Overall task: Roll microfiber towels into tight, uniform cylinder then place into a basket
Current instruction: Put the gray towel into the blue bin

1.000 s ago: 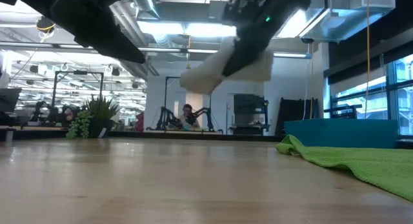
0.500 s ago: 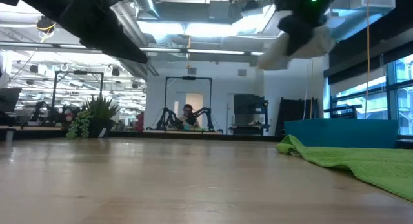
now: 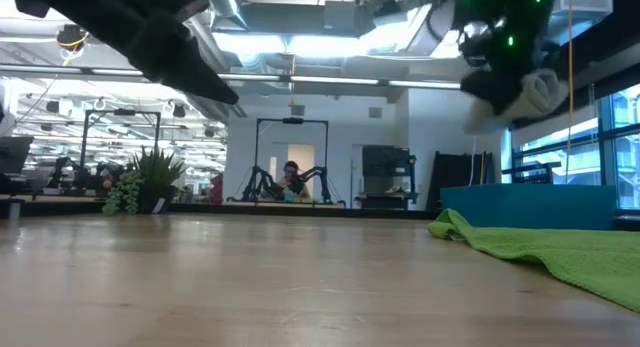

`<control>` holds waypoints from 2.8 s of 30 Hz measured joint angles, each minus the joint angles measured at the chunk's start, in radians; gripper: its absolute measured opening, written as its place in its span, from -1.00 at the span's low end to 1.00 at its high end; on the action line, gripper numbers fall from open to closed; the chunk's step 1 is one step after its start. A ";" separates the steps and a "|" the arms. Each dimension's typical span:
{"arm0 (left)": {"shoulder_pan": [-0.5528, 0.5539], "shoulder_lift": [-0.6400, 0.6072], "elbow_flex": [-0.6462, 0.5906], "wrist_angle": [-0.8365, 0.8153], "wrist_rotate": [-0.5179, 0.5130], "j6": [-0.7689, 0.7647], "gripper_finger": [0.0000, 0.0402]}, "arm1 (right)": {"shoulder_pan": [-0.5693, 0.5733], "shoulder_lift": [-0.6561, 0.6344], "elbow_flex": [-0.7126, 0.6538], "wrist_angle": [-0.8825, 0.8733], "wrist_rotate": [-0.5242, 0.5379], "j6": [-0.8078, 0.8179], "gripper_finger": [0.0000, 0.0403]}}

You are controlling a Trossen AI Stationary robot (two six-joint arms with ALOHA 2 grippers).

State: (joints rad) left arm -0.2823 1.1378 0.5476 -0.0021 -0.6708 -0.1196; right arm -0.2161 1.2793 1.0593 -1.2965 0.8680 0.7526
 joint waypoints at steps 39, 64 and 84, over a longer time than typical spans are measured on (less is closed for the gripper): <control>0.051 0.000 0.000 0.124 0.113 0.125 -0.25 | -0.619 0.002 -0.438 0.940 -0.623 -0.439 -0.74; 0.060 0.000 0.000 0.132 0.112 0.158 -0.25 | -0.646 0.089 -0.518 1.109 -0.732 -0.339 -0.67; 0.060 0.000 0.000 0.132 0.112 0.156 -0.25 | -0.646 0.089 -0.518 1.121 -0.795 -0.333 -0.03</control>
State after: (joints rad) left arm -0.2218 1.1380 0.5476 0.1299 -0.5587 0.0360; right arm -0.8619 1.3682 0.5415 -0.1753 0.0732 0.4196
